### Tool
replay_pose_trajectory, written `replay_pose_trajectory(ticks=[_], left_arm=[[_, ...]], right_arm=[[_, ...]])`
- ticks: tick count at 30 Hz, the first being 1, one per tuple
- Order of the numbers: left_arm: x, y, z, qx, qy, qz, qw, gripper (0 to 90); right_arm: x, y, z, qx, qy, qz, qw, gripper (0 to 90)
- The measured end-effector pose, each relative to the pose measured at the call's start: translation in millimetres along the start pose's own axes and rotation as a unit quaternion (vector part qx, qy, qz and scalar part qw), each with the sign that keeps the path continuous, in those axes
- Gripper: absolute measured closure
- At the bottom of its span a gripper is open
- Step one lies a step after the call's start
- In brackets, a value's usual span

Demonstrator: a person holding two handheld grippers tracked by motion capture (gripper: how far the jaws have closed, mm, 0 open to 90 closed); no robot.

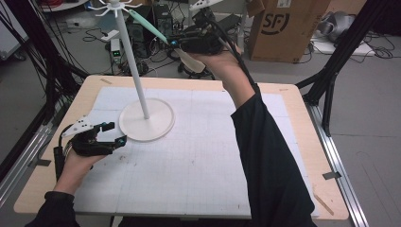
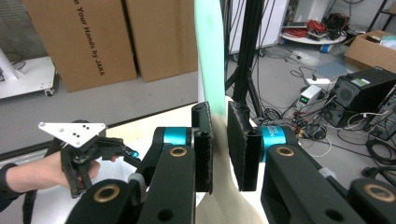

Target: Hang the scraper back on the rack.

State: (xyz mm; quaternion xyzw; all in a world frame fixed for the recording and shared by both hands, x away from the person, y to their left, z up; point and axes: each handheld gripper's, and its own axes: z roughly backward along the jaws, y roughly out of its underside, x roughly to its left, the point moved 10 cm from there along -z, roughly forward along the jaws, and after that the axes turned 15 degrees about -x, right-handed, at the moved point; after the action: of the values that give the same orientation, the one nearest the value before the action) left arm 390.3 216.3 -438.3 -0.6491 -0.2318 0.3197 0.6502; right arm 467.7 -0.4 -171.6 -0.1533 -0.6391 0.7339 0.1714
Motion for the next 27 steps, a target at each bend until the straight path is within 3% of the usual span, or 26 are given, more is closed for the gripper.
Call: replay_pose_trajectory(ticks=[4,5,10,15,16,17,22,27], left_arm=[[0.6,-0.2,0.3,-0.001,-0.001,0.001,1.0,19.3],[0.6,-0.4,0.3,-0.002,-0.001,0.001,1.0,19.3],[0.8,-0.5,1.1,-0.001,-0.001,0.001,1.0,19.3],[1.6,0.5,2.2,0.002,-0.002,-0.001,1.0,19.2],[1.5,0.7,2.5,0.003,-0.002,-0.001,1.0,19.2],[1.7,0.7,2.8,0.002,-0.003,-0.001,1.0,19.2],[5.1,0.6,5.7,0.001,-0.009,-0.002,1.0,18.9],[8.3,1.1,8.9,0.002,-0.013,-0.006,0.9999,18.8]], right_arm=[[0.1,7.9,-6.6,0.006,0.0,0.005,1.0,77.0],[0.0,11.2,-8.2,0.004,0.003,0.009,1.0,70.5],[-0.7,26.6,-3.7,0.005,-0.004,0.015,0.9999,57.4],[-4.2,55.5,22.0,-0.005,-0.006,0.009,0.9999,43.7],[-6.6,71.3,35.0,-0.01,-0.002,0.003,0.9999,37.5],[-6.6,71.3,35.0,-0.01,-0.002,0.003,0.9999,37.5],[-13.8,120.1,72.8,-0.012,0.021,-0.008,0.9997,28.9],[-17.3,175.6,109.3,0.009,0.042,-0.013,0.999,21.9]])
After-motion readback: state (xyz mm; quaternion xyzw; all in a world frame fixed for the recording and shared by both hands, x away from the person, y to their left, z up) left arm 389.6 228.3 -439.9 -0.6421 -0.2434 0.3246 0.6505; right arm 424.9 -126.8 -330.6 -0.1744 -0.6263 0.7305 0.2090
